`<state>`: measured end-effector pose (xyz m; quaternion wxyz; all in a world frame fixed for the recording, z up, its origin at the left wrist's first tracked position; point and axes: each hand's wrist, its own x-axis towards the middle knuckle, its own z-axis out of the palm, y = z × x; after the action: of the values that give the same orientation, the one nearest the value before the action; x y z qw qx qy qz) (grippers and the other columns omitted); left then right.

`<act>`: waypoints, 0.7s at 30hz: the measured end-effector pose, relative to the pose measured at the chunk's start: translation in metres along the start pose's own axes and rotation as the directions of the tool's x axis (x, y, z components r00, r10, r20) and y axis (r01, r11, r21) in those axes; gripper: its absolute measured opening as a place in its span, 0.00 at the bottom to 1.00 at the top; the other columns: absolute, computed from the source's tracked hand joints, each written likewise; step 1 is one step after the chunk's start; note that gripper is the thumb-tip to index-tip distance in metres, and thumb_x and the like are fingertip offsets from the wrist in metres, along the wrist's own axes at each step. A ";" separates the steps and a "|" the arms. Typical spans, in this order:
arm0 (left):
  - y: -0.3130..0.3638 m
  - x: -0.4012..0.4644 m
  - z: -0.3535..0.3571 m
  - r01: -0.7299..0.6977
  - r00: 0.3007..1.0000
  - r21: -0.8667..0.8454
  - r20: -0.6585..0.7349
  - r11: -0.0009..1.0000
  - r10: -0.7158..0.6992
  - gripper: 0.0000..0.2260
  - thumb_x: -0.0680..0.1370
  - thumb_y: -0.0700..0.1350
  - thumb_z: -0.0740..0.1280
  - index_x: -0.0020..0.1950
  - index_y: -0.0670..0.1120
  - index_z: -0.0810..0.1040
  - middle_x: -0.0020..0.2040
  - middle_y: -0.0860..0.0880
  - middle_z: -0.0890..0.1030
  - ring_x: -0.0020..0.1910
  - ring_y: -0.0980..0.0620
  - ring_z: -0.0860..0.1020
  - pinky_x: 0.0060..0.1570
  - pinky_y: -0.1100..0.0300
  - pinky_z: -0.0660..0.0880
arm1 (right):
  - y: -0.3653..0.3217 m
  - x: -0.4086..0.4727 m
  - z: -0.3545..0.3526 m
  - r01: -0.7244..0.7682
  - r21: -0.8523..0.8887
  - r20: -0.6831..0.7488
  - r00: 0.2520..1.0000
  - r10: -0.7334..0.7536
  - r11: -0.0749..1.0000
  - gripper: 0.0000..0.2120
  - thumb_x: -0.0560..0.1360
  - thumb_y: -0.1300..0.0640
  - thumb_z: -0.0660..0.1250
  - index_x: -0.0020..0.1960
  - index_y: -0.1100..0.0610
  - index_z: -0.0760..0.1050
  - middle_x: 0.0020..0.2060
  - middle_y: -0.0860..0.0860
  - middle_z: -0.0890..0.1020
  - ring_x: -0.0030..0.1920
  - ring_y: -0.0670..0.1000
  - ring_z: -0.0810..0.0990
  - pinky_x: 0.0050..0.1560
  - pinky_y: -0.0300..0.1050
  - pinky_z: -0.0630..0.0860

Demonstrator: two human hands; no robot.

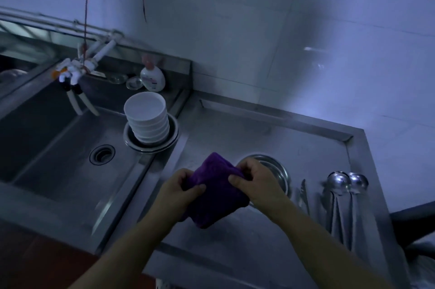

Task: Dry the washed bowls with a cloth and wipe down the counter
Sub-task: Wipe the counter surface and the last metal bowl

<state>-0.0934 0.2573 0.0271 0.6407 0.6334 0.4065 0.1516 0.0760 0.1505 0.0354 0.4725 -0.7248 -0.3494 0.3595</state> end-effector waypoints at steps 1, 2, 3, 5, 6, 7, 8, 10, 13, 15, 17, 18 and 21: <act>-0.003 -0.003 -0.002 -0.009 1.000 0.036 -0.019 0.999 0.010 0.06 0.73 0.39 0.70 0.48 0.43 0.75 0.44 0.42 0.79 0.43 0.44 0.80 0.43 0.50 0.80 | 0.001 0.000 0.000 0.029 -0.046 0.008 1.000 -0.029 0.999 0.08 0.73 0.59 0.71 0.42 0.50 0.73 0.37 0.47 0.80 0.34 0.38 0.78 0.32 0.32 0.74; -0.006 -0.006 -0.004 -0.016 0.999 0.068 -0.032 0.998 0.018 0.06 0.73 0.40 0.71 0.47 0.43 0.74 0.43 0.42 0.79 0.42 0.44 0.80 0.43 0.49 0.79 | 0.002 0.001 0.000 0.060 -0.081 0.018 0.998 -0.059 0.995 0.08 0.73 0.59 0.71 0.42 0.49 0.73 0.37 0.46 0.79 0.35 0.38 0.77 0.33 0.31 0.74; -0.009 -0.009 -0.007 -0.023 0.999 0.087 -0.040 0.996 0.026 0.06 0.73 0.41 0.71 0.46 0.44 0.74 0.42 0.43 0.79 0.41 0.45 0.79 0.43 0.49 0.79 | 0.003 0.001 0.001 0.090 -0.100 0.028 0.996 -0.087 0.991 0.08 0.73 0.59 0.71 0.41 0.49 0.73 0.37 0.45 0.79 0.35 0.38 0.77 0.34 0.31 0.73; -0.015 -0.014 -0.011 -0.041 0.997 0.130 -0.057 0.991 0.049 0.06 0.74 0.43 0.70 0.45 0.45 0.73 0.39 0.46 0.78 0.38 0.49 0.78 0.40 0.52 0.77 | 0.004 0.001 0.006 0.127 -0.119 0.045 0.991 -0.122 0.985 0.08 0.73 0.59 0.70 0.41 0.49 0.73 0.35 0.45 0.79 0.35 0.38 0.77 0.34 0.31 0.73; -0.019 -0.017 -0.014 -0.056 0.995 0.171 -0.074 0.984 0.069 0.05 0.75 0.44 0.69 0.45 0.47 0.73 0.39 0.48 0.78 0.37 0.52 0.78 0.38 0.55 0.77 | 0.004 0.000 0.010 0.133 -0.126 0.052 0.990 -0.127 0.983 0.08 0.74 0.58 0.70 0.40 0.49 0.73 0.35 0.46 0.79 0.35 0.39 0.76 0.34 0.32 0.73; -0.023 -0.018 -0.017 -0.074 0.991 0.211 -0.093 0.975 0.095 0.05 0.75 0.44 0.69 0.45 0.48 0.73 0.38 0.49 0.78 0.36 0.54 0.77 0.36 0.58 0.76 | 0.006 0.000 0.015 0.133 -0.128 0.057 0.990 -0.127 0.983 0.07 0.74 0.58 0.70 0.40 0.50 0.73 0.35 0.46 0.79 0.35 0.39 0.76 0.34 0.32 0.73; -0.027 -0.019 -0.020 -0.090 0.986 0.244 -0.113 0.966 0.120 0.05 0.75 0.44 0.69 0.45 0.50 0.73 0.39 0.51 0.79 0.37 0.56 0.78 0.36 0.58 0.76 | 0.009 -0.001 0.021 0.124 -0.130 0.061 0.991 -0.117 0.984 0.07 0.74 0.58 0.70 0.40 0.50 0.73 0.35 0.46 0.79 0.34 0.39 0.76 0.34 0.33 0.73; -0.037 -0.016 -0.030 -0.103 0.979 0.343 -0.133 0.934 0.157 0.04 0.75 0.47 0.69 0.45 0.54 0.74 0.40 0.53 0.80 0.39 0.58 0.78 0.38 0.58 0.77 | 0.020 -0.004 0.035 0.078 -0.154 0.057 0.996 -0.070 0.985 0.07 0.74 0.56 0.69 0.41 0.49 0.73 0.36 0.46 0.79 0.34 0.40 0.75 0.33 0.32 0.72; -0.058 0.000 -0.045 -0.084 0.991 0.549 -0.044 0.832 0.129 0.04 0.74 0.51 0.68 0.48 0.55 0.77 0.43 0.57 0.80 0.42 0.58 0.78 0.42 0.57 0.76 | 0.048 -0.008 0.059 -0.101 -0.190 0.045 0.993 0.112 0.977 0.06 0.75 0.55 0.68 0.42 0.52 0.72 0.38 0.47 0.78 0.36 0.42 0.75 0.33 0.31 0.72; -0.075 0.016 -0.050 -0.070 0.997 0.661 0.015 0.748 0.080 0.10 0.75 0.51 0.68 0.56 0.54 0.77 0.49 0.56 0.79 0.46 0.56 0.77 0.45 0.60 0.72 | 0.072 -0.012 0.075 -0.266 -0.227 0.090 0.952 0.292 0.937 0.07 0.77 0.55 0.66 0.44 0.56 0.70 0.40 0.51 0.77 0.40 0.48 0.76 0.41 0.41 0.76; -0.089 0.028 -0.058 -0.017 0.999 0.682 -0.015 0.731 0.038 0.18 0.76 0.48 0.66 0.66 0.52 0.72 0.59 0.52 0.77 0.51 0.56 0.75 0.49 0.64 0.68 | 0.096 -0.016 0.086 -0.300 -0.451 0.132 0.909 0.395 0.841 0.06 0.78 0.56 0.63 0.47 0.57 0.68 0.44 0.53 0.76 0.43 0.51 0.75 0.44 0.46 0.74; -0.094 0.033 -0.063 0.009 0.998 0.683 -0.053 0.730 0.037 0.20 0.77 0.46 0.66 0.68 0.51 0.70 0.62 0.50 0.76 0.54 0.53 0.75 0.52 0.63 0.68 | 0.104 -0.018 0.088 -0.245 -0.604 0.118 0.914 0.389 0.758 0.05 0.78 0.56 0.62 0.49 0.57 0.68 0.46 0.53 0.75 0.45 0.51 0.75 0.43 0.45 0.71; -0.104 0.034 -0.081 0.058 0.984 0.683 -0.163 0.729 0.075 0.15 0.78 0.42 0.61 0.64 0.49 0.74 0.57 0.48 0.79 0.51 0.49 0.77 0.50 0.58 0.72 | 0.118 -0.017 0.097 -0.021 -0.804 0.125 0.971 0.204 0.595 0.10 0.77 0.58 0.59 0.58 0.57 0.70 0.55 0.52 0.74 0.52 0.51 0.74 0.47 0.43 0.70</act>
<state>-0.1638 0.3215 -0.0704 0.3221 0.8104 0.4868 0.0506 0.0049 0.1421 -0.1007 0.0376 -0.8388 -0.4726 0.2675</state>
